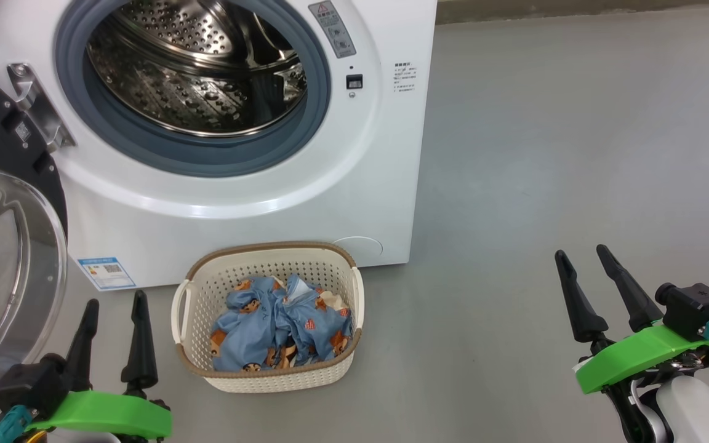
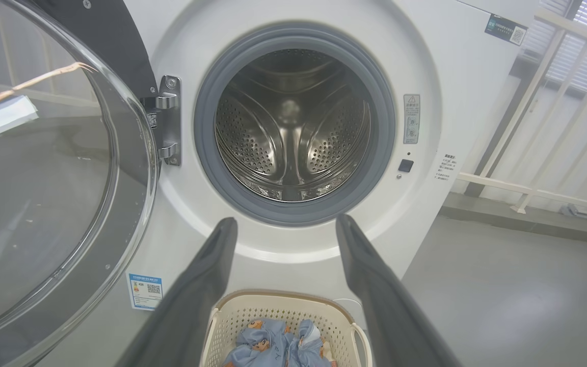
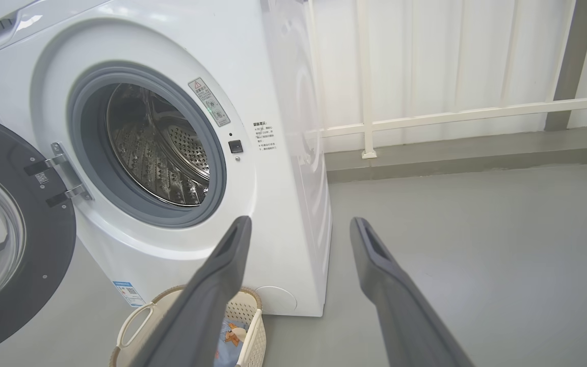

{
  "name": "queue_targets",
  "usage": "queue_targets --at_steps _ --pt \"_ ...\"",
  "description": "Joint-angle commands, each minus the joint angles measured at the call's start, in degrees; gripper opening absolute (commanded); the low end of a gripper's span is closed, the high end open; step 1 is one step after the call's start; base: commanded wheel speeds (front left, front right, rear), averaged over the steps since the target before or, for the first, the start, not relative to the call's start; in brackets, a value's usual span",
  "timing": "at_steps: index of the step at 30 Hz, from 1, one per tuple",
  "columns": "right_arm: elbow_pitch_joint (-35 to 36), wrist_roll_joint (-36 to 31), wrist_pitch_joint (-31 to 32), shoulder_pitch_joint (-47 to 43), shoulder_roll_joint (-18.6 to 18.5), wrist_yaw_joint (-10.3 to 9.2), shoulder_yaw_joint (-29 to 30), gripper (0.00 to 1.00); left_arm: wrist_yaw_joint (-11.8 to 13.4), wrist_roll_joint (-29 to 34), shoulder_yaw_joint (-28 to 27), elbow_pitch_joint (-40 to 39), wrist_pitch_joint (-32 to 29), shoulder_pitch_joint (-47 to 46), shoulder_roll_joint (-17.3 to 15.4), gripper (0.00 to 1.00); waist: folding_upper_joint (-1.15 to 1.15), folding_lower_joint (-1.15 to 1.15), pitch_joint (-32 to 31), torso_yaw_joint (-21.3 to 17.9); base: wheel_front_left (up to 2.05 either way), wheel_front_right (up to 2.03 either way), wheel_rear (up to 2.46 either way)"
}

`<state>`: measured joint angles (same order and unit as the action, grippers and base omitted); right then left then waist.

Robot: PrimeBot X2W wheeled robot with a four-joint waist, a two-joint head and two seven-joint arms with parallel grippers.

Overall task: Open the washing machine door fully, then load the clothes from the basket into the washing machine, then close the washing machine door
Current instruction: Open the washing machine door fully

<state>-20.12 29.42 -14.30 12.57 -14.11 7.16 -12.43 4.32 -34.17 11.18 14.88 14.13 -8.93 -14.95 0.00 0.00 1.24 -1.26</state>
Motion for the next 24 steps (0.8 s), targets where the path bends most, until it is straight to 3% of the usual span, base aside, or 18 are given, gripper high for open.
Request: queue_targets --at_steps 1,24 --pt "1.55 0.05 -0.7 1.86 -0.82 0.33 -0.37 1.0 -0.22 -0.47 -1.85 -1.7 0.59 -0.64 -1.14 1.0 0.0 0.0 0.24 0.16 0.0 0.0 0.0" --pt "1.69 -0.82 -0.7 1.62 -0.71 0.33 0.3 1.0 -1.02 0.35 -1.16 -0.95 0.76 -0.64 -1.28 1.0 0.0 0.0 0.2 1.37 0.0 0.0 0.0"
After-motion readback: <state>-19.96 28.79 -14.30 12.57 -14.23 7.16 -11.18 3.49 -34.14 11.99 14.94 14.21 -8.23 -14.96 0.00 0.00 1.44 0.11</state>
